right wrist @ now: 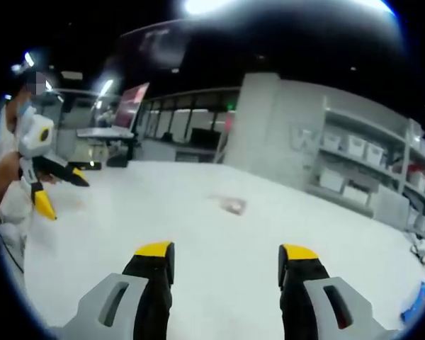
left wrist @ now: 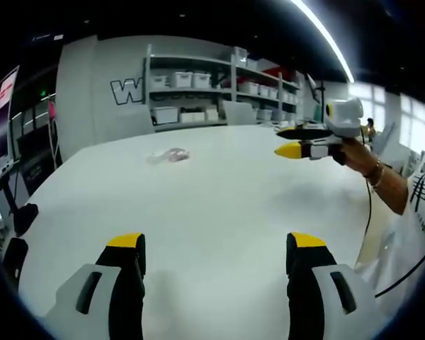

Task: Open the resealable bag by pulling the two sides of the seal apart until the entire bag opening is separated and visibly accessible.

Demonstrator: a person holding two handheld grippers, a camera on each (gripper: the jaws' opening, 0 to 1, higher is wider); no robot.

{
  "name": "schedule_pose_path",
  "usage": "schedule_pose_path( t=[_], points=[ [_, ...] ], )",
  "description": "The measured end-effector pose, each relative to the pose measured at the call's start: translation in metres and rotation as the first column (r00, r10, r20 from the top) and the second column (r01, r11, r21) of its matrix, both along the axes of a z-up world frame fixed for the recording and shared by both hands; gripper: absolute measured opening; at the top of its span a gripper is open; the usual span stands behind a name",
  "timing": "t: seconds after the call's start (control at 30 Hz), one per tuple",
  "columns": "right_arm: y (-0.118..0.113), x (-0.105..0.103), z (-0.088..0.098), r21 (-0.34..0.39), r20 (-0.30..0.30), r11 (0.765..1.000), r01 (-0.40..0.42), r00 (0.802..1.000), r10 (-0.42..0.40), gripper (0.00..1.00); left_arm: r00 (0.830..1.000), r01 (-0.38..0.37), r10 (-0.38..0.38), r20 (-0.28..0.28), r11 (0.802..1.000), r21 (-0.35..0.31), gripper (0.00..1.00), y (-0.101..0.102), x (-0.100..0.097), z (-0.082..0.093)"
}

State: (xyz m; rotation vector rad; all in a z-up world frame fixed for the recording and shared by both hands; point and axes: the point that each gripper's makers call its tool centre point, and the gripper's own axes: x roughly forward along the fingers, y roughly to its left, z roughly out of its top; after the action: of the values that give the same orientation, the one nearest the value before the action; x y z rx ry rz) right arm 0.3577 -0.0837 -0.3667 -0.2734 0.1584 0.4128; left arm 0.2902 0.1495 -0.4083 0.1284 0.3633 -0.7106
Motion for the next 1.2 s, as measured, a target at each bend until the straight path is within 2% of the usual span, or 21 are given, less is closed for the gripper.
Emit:
schedule_pose_path(
  t=[0.63, 1.2],
  points=[
    [0.004, 0.027, 0.000, -0.015, -0.002, 1.000, -0.009, 1.000, 0.009, 0.56, 1.000, 0.008, -0.008, 0.000, 1.000, 0.008, 0.80, -0.004, 0.001, 0.000],
    [0.016, 0.040, -0.002, -0.037, -0.006, 0.999, -0.038, 0.999, 0.038, 0.56, 1.000, 0.000, 0.000, 0.002, 1.000, 0.012, 0.80, -0.002, -0.001, 0.000]
  ],
)
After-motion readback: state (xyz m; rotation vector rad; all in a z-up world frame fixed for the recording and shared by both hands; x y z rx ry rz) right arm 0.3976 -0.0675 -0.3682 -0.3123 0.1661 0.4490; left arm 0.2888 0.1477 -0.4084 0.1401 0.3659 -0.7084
